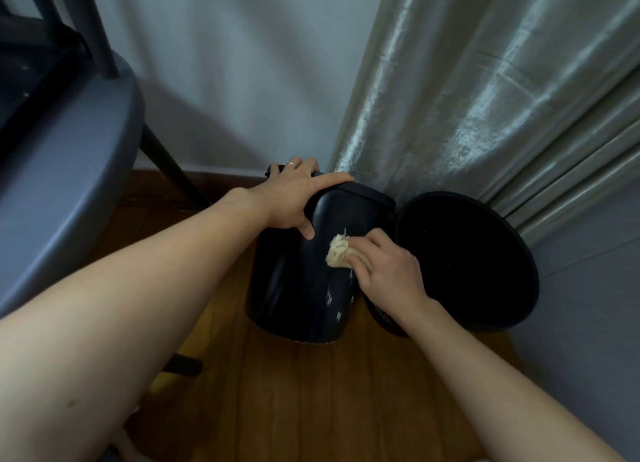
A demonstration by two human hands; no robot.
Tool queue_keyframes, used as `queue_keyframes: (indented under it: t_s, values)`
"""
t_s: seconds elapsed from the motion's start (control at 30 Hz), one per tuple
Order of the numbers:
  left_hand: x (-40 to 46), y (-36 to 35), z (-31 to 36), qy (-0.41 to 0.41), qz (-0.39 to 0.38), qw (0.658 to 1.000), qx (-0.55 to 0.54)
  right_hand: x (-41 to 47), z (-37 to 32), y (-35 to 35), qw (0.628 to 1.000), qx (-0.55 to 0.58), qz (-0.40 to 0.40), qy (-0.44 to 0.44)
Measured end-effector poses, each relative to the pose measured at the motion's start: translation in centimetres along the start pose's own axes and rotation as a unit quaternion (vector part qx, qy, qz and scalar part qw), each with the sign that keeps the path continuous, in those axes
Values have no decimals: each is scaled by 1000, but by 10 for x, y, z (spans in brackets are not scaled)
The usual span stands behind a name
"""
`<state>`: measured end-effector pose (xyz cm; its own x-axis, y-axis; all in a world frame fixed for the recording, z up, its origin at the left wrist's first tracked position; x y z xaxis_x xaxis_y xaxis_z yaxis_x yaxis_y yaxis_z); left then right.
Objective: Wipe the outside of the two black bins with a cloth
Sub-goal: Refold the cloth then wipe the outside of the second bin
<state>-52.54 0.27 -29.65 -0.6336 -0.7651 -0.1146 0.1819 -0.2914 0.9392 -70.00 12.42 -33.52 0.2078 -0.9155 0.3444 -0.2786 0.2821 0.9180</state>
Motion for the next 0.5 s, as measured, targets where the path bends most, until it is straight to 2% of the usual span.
queue_keyframes:
  t_s: [0.23, 0.4, 0.5]
  values:
    - [0, 0, -2, 3, 0, 1000, -9, 33, 4, 9, 995, 0, 36, -88]
    - [0, 0, -2, 2, 2, 1000, -3, -3, -5, -6, 999, 22, -17, 24]
    - [-1, 0, -2, 9, 2, 1000, -9, 3, -2, -5, 1000, 7, -10, 8]
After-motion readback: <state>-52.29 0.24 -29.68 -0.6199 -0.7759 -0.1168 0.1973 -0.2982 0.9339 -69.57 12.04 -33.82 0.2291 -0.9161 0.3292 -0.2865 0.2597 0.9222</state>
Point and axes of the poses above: each hand's wrist, its own x-axis towards the middle knuckle, its own y-axis out of the back of the hand, z = x × y, the point moved 3 cm from there along x, towards the middle knuckle, and after that the axes turned 6 degrees about -x, right-handed, at the moved point
